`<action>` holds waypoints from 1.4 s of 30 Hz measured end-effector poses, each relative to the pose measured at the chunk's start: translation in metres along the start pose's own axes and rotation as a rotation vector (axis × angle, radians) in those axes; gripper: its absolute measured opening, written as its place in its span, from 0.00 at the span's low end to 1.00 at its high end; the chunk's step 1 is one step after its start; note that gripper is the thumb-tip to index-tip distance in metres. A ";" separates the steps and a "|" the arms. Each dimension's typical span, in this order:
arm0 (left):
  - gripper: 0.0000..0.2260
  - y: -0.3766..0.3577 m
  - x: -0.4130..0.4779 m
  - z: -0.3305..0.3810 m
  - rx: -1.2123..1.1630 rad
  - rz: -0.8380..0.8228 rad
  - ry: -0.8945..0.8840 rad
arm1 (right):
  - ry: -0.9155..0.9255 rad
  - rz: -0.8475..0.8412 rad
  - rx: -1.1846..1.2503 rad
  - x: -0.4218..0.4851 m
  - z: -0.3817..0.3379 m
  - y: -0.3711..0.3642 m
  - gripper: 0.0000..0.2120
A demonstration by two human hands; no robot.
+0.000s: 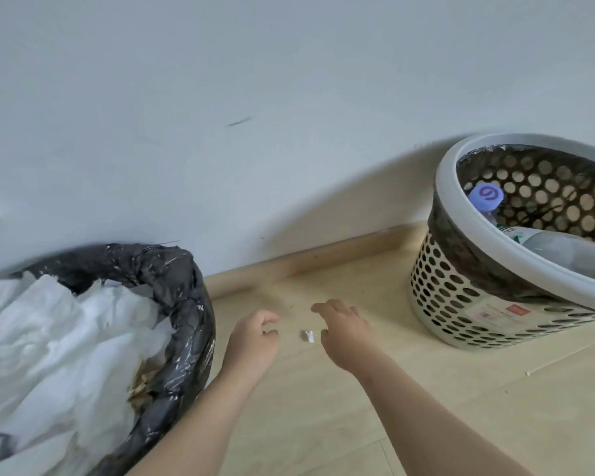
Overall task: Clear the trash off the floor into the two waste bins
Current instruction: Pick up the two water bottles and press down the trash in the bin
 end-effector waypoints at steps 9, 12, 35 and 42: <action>0.13 0.000 -0.019 -0.048 0.047 -0.102 0.103 | -0.061 -0.034 -0.111 0.004 -0.013 -0.067 0.29; 0.11 0.003 -0.022 -0.051 0.020 -0.111 0.131 | -0.049 0.056 -0.140 0.000 -0.016 -0.081 0.21; 0.19 0.128 -0.021 0.074 -0.533 0.326 -0.275 | 0.093 0.471 0.867 -0.058 -0.113 0.078 0.07; 0.19 0.184 -0.020 0.030 -0.367 0.487 -0.207 | 0.359 0.248 0.677 -0.088 -0.175 0.062 0.06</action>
Point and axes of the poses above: each hand's wrist, its own x-axis towards the middle knuckle, its own y-axis out of the back of the hand, z = x × y, the point moved 1 cm from there along x, towards the middle knuckle, and after that the axes turned 11 degrees about -y, right-handed, at the moved point
